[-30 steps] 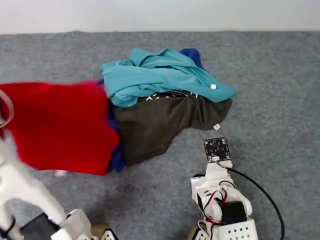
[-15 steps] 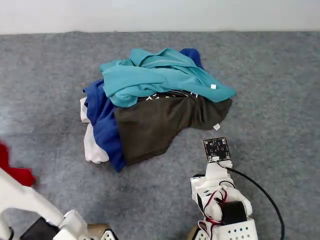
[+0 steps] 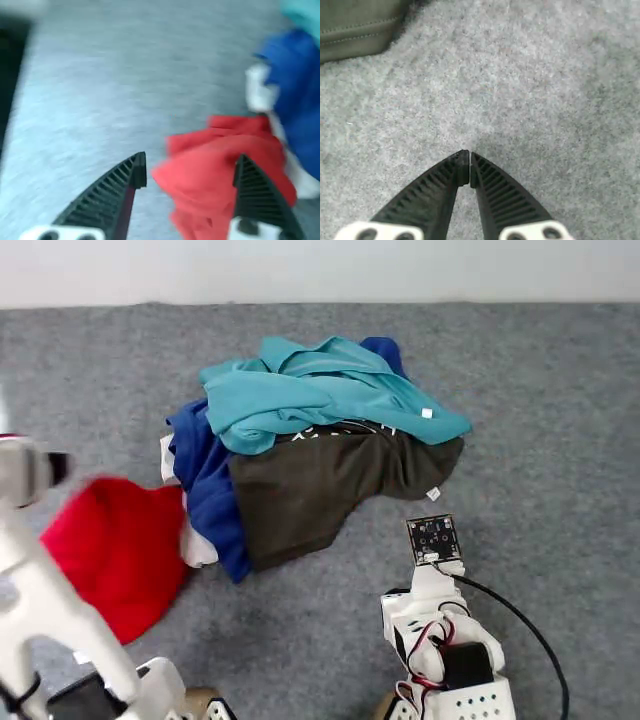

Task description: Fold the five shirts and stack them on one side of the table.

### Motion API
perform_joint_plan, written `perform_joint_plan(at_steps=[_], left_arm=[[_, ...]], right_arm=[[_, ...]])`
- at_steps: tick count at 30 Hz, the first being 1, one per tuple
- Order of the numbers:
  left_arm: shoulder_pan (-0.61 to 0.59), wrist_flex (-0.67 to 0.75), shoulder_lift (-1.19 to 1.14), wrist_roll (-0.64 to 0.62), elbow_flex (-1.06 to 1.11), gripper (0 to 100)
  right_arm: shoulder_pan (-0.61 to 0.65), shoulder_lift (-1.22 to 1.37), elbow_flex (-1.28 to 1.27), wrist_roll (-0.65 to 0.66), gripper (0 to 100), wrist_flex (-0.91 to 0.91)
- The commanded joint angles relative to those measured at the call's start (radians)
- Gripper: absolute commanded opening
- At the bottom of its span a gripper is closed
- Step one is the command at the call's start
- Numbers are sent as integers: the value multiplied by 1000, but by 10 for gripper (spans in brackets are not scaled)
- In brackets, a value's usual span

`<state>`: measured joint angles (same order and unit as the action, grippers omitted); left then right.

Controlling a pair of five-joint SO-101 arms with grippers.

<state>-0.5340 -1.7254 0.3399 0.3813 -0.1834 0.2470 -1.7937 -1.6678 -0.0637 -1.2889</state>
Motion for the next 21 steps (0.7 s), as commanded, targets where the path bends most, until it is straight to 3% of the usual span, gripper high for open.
perform_joint_plan(at_steps=[1, 7, 16, 18, 21], left_arm=[[132, 35, 23, -34, 108, 283], [118, 152, 23, -63, 234, 283], [255, 86, 25, 32, 598, 283], [241, 149, 25, 37, 693, 283], [121, 279, 25, 87, 799, 283]], right_arm=[[-5, 2, -17, 11, 10, -7], [-5, 2, -17, 11, 10, -7], [-5, 2, -17, 11, 10, -7], [-5, 2, -17, 11, 10, -7], [-5, 2, -17, 11, 10, -7]])
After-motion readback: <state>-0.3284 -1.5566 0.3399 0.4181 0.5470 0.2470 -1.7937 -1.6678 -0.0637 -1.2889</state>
